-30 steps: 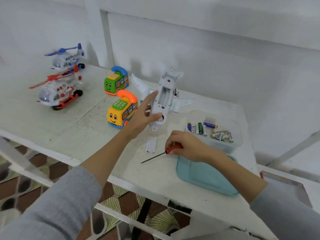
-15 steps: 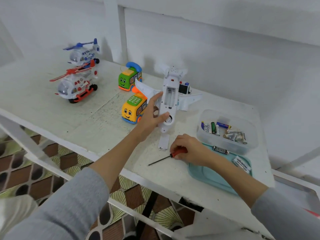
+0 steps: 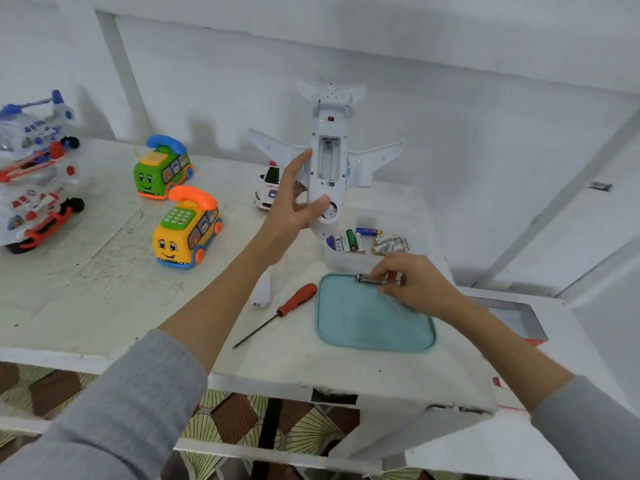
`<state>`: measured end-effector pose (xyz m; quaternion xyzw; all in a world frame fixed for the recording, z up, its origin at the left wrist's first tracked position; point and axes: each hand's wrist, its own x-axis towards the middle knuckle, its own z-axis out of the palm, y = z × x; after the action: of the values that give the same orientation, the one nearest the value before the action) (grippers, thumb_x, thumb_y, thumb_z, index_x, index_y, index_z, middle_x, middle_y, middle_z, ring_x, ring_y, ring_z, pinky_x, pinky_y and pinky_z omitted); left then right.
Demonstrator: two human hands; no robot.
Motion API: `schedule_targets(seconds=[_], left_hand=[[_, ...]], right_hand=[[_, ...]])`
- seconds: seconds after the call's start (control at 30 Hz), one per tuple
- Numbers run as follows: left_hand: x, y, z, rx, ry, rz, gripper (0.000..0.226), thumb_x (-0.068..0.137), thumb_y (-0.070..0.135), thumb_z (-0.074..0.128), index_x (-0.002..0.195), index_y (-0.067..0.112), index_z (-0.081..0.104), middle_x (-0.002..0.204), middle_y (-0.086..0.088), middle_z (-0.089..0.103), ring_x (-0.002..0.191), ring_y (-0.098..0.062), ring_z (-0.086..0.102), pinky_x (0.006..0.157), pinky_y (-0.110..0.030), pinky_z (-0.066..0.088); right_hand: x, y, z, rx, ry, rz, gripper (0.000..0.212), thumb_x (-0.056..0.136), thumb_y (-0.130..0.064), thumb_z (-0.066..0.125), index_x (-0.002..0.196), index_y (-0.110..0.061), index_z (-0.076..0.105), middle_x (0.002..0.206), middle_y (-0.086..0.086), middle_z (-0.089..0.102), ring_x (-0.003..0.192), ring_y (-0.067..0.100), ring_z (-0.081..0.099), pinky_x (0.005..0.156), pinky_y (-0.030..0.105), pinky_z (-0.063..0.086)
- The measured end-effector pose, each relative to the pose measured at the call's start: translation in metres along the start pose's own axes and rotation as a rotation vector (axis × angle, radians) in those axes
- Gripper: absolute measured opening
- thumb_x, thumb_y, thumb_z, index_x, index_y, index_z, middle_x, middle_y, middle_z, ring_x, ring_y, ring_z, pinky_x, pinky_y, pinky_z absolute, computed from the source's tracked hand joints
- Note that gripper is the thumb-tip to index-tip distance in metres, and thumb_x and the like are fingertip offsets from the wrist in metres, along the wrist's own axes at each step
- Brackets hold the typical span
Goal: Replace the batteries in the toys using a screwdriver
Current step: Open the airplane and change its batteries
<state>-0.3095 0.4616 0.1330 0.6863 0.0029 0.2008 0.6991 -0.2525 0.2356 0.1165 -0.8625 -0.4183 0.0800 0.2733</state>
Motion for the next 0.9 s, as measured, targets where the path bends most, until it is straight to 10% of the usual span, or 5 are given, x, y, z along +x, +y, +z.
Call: schedule_targets(seconds=[0.33, 0.57, 0.9], left_hand=[[0.011, -0.009, 0.055, -0.084, -0.160, 0.017, 0.068, 0.082, 0.021, 0.063, 0.136, 0.043, 0.028, 0.143, -0.013, 0.042, 0.121, -0.027, 0.054, 0.087, -0.034, 0.055], [0.012, -0.009, 0.061, -0.096, -0.212, 0.003, 0.068, 0.083, 0.019, 0.063, 0.137, 0.042, 0.028, 0.138, -0.015, 0.046, 0.120, -0.031, 0.054, 0.082, -0.032, 0.055], [0.010, -0.008, 0.055, -0.086, -0.207, -0.011, 0.068, 0.091, 0.005, 0.061, 0.139, 0.040, 0.027, 0.136, -0.013, 0.048, 0.113, -0.026, 0.060, 0.077, -0.028, 0.055]], right_hand=[[-0.033, 0.033, -0.003, -0.171, 0.005, 0.197, 0.027, 0.070, -0.001, 0.073, 0.096, 0.000, 0.065, 0.091, 0.014, 0.060, 0.074, 0.017, 0.048, 0.061, 0.010, 0.032], [-0.030, 0.021, 0.005, -0.248, -0.163, 0.216, 0.046, 0.085, -0.005, 0.054, 0.129, -0.017, 0.051, 0.102, 0.001, 0.048, 0.093, 0.017, 0.046, 0.080, 0.027, 0.038], [-0.028, -0.004, -0.023, 0.188, 0.146, 0.202, 0.034, 0.069, 0.011, 0.061, 0.084, -0.017, 0.049, 0.074, 0.000, 0.052, 0.059, 0.016, 0.048, 0.057, 0.023, 0.041]])
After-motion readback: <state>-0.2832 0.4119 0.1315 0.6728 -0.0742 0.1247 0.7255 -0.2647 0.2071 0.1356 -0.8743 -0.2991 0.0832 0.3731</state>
